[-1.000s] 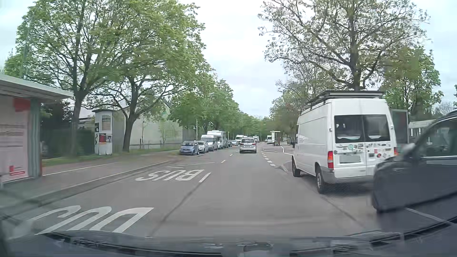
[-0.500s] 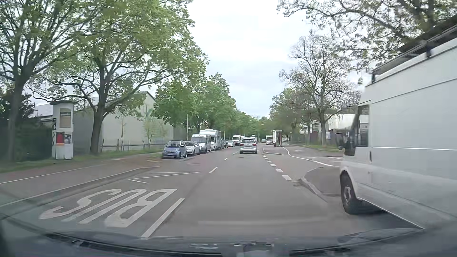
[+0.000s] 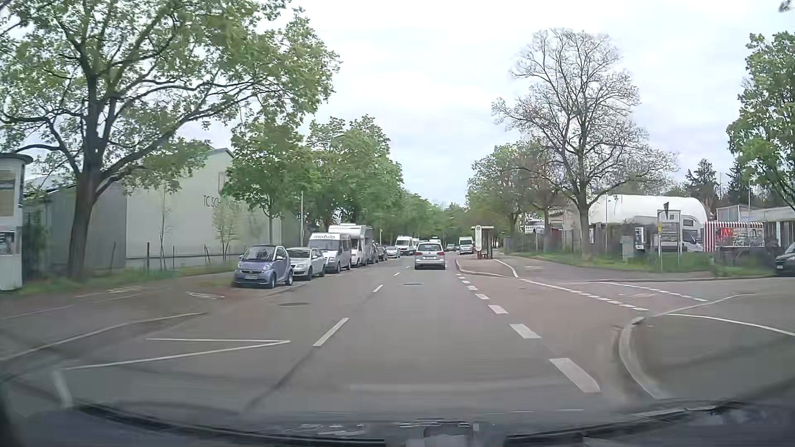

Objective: Follow the waypoints while adhering to traffic rules and regulations

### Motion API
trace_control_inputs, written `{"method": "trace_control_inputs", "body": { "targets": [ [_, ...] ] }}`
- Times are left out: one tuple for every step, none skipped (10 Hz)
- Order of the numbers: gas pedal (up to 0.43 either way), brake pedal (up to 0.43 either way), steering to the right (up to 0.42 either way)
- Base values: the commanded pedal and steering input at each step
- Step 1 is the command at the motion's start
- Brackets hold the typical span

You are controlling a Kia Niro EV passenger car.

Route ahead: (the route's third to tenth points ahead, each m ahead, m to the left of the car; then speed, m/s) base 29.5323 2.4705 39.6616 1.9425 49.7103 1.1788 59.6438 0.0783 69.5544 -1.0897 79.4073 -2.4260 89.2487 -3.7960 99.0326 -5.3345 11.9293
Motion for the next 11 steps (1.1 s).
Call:
{"method": "trace_control_inputs", "body": {
  "targets": [
    [0.067,0.000,0.011],
    [0.067,0.000,0.011],
    [0.067,0.000,0.011],
    [0.067,0.000,0.011],
    [0.067,0.000,0.011],
    [0.067,0.000,0.011],
    [0.067,0.000,0.011],
    [0.067,0.000,0.011],
    [0.067,0.000,0.010],
    [0.067,0.000,0.010],
    [0.067,0.000,0.010]
  ]
}}
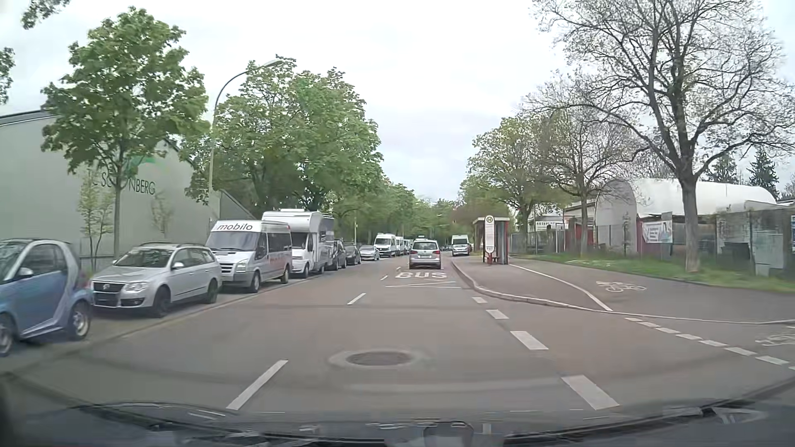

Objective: Follow the waypoints while adhering to traffic rules and regulations

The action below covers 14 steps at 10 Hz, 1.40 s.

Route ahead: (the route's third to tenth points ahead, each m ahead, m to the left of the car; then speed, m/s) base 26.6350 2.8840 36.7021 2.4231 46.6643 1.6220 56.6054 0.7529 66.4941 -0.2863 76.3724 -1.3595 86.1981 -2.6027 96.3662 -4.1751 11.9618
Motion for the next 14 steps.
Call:
{"method": "trace_control_inputs", "body": {
  "targets": [
    [0.067,0.000,0.010],
    [0.067,0.000,0.010],
    [0.067,0.000,0.010],
    [0.067,0.000,0.009],
    [0.067,0.000,0.009],
    [0.067,0.000,0.008],
    [0.067,0.000,0.007],
    [0.067,0.000,0.007],
    [0.067,0.000,0.007],
    [0.067,0.000,0.007],
    [0.067,0.000,0.008],
    [0.067,0.000,0.008],
    [0.067,0.000,0.008],
    [0.067,0.000,0.007]
  ]
}}
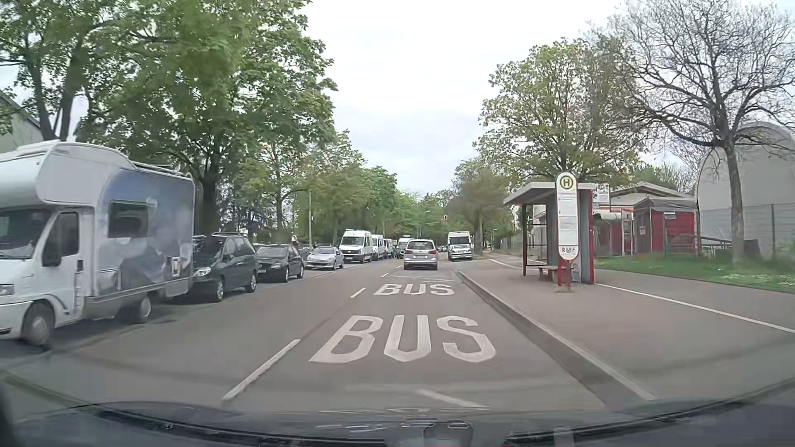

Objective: Follow the waypoints while adhering to traffic rules and regulations

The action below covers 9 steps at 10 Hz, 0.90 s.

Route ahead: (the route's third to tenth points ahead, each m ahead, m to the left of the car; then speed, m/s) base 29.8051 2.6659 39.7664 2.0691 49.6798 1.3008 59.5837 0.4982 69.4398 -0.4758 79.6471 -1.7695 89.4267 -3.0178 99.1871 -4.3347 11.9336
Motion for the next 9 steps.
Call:
{"method": "trace_control_inputs", "body": {
  "targets": [
    [0.067,0.000,0.008],
    [0.067,0.000,0.007],
    [0.067,0.000,0.007],
    [0.067,0.000,0.006],
    [0.067,0.000,0.005],
    [0.067,0.000,0.004],
    [0.067,0.000,0.003],
    [0.067,0.000,0.003],
    [0.067,0.000,0.003]
  ]
}}
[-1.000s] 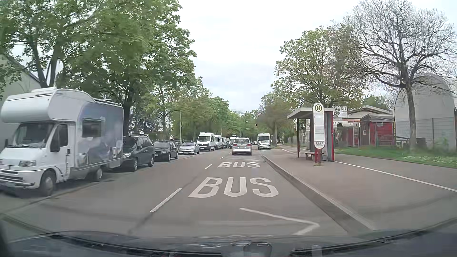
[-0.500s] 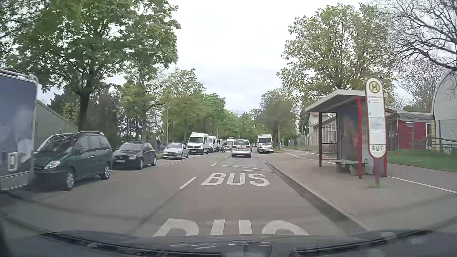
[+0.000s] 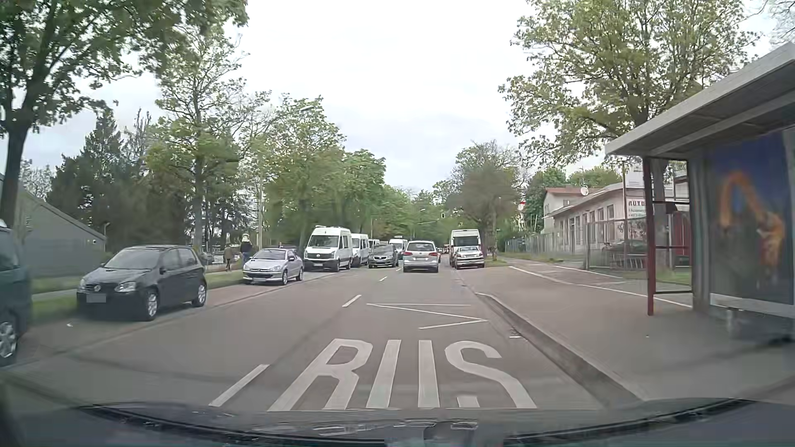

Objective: Follow the waypoints while adhering to traffic rules and regulations

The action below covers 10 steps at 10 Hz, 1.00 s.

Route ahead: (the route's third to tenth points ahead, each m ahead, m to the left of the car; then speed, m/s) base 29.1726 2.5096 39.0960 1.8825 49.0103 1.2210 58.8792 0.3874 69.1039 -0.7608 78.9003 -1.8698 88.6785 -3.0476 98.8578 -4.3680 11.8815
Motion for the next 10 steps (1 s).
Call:
{"method": "trace_control_inputs", "body": {
  "targets": [
    [0.067,0.000,0.003],
    [0.067,0.000,0.003],
    [0.067,0.000,0.003],
    [0.067,0.000,0.003],
    [0.067,0.000,0.003],
    [0.067,0.000,0.003],
    [0.067,0.000,0.003],
    [0.067,0.000,0.004],
    [0.067,0.000,0.003],
    [0.067,0.000,0.004]
  ]
}}
